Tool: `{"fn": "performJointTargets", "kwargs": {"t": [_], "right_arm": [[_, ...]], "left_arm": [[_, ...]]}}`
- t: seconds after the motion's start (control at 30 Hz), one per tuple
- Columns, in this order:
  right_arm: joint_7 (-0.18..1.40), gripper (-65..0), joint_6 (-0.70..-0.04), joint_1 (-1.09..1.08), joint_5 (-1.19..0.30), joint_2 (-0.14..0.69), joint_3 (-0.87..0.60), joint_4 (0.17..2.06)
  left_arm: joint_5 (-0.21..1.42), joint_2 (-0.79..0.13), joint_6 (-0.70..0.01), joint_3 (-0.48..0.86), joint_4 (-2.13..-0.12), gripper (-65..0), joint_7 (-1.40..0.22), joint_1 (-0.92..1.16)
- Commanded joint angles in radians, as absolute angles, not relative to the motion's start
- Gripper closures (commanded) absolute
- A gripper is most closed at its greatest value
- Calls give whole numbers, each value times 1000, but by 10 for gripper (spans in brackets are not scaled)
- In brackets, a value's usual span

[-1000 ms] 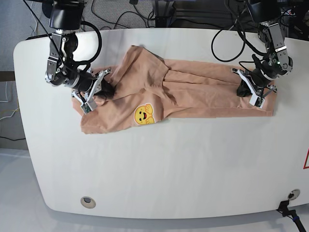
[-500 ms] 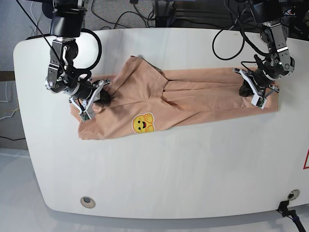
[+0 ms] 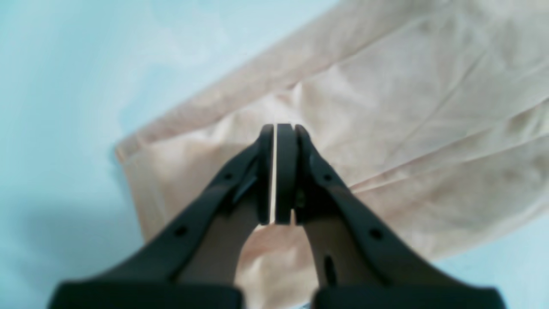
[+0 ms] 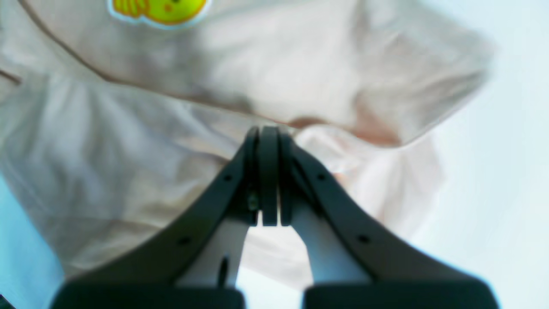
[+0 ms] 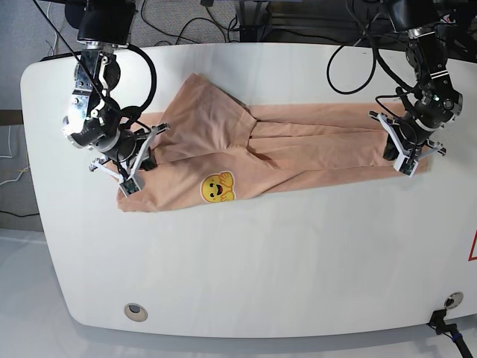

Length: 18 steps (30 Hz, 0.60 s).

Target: Fold the T-shirt properly

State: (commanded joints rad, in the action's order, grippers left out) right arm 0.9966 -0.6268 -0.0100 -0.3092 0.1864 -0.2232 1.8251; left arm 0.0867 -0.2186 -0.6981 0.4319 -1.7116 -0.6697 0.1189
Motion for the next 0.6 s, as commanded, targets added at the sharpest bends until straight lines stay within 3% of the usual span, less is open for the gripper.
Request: {"fn": "performJointTargets", "kwargs": {"t": [0.2, 0.33, 0.6], "right_arm": [[992, 0, -536, 56, -311, 162, -220, 1951], [934, 0, -518, 125, -311, 116, -219, 1962], [860, 0, -444, 216, -309, 105, -142, 1962]], "left_arm": [[90, -219, -698, 433, -1797, 0, -670, 185], [90, -214, -698, 438, -1870, 0, -670, 263], [90, -154, -698, 639, -1890, 0, -670, 331]]}}
